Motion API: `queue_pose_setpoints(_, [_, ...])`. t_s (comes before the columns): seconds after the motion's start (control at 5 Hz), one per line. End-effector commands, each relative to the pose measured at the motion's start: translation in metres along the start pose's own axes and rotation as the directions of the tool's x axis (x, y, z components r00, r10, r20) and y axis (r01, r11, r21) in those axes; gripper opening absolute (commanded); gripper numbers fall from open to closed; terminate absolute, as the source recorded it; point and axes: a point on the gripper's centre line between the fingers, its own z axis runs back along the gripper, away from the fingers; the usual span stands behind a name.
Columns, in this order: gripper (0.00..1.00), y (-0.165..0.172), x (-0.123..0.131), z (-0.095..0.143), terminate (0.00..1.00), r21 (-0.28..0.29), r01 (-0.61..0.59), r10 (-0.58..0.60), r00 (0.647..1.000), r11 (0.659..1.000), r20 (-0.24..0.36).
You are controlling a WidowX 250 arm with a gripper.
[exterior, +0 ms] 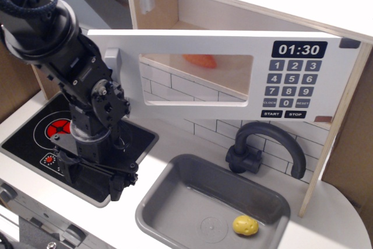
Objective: Close microwave
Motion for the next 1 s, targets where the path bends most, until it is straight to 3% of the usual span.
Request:
queue_pose_setpoints(0.0, [1.00,0.000,0.000,0.000,0.00,0.000,0.000,0.000,1.000,1.000,0.000])
queue_pose_setpoints(0.4, [1.00,-0.046,0.015,0.054,0.00,-0.103,-0.022,0.031,0.996,0.994,0.081])
queue_pose_setpoints(0.8, [1.00,-0.073,0.050,0.091,0.00,-0.214,-0.072,0.095,0.991,0.974,0.097])
